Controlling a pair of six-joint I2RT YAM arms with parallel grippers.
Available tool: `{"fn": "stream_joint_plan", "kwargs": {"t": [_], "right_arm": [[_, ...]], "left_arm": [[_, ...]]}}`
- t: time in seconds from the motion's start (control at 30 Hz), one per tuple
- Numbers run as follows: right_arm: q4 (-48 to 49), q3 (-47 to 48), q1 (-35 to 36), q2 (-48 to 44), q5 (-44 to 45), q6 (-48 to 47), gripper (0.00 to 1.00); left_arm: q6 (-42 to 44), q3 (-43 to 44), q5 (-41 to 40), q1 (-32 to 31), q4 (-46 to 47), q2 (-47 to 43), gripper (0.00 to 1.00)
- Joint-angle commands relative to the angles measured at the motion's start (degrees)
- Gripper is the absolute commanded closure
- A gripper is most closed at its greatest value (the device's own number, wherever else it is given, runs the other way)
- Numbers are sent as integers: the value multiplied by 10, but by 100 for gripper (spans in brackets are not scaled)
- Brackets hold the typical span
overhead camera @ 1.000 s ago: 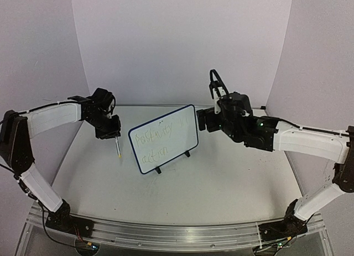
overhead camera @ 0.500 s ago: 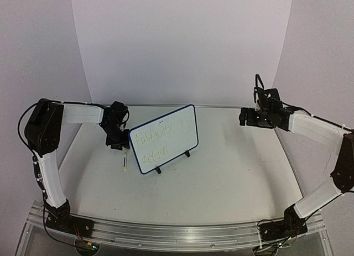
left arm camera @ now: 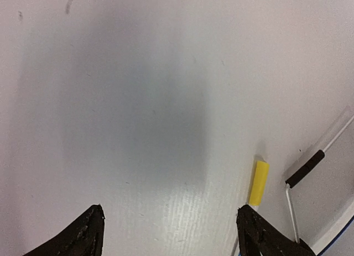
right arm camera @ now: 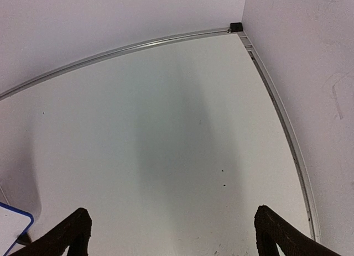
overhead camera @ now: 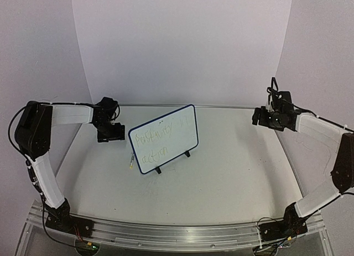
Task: Write a sentence on the whiteboard
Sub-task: Reset both arms
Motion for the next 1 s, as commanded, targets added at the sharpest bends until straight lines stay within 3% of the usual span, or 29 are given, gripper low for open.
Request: {"fn": "stream_joint_plan", "kwargs": {"t": [0.0,0.17,0.4,0.57,0.97], "right_arm": [[85,-59,-28,-60,12,-9,2],[218,-160,-34,-131,19,-36,2],[421,-319,-34,-186,41,-80,2],[479,-376,-35,-174,64,-95,2],[544,-432,-35,-151,84,-104,2]], "left_arm": [[24,-49,-58,64,103,-103,15],[53,-144,-122,104,255,-198,12],[115,-332,-231,106,558,-253,7],[120,-370,-268,106,589,-226,5],[167,-407,-247,105,637,-234,1]]}}
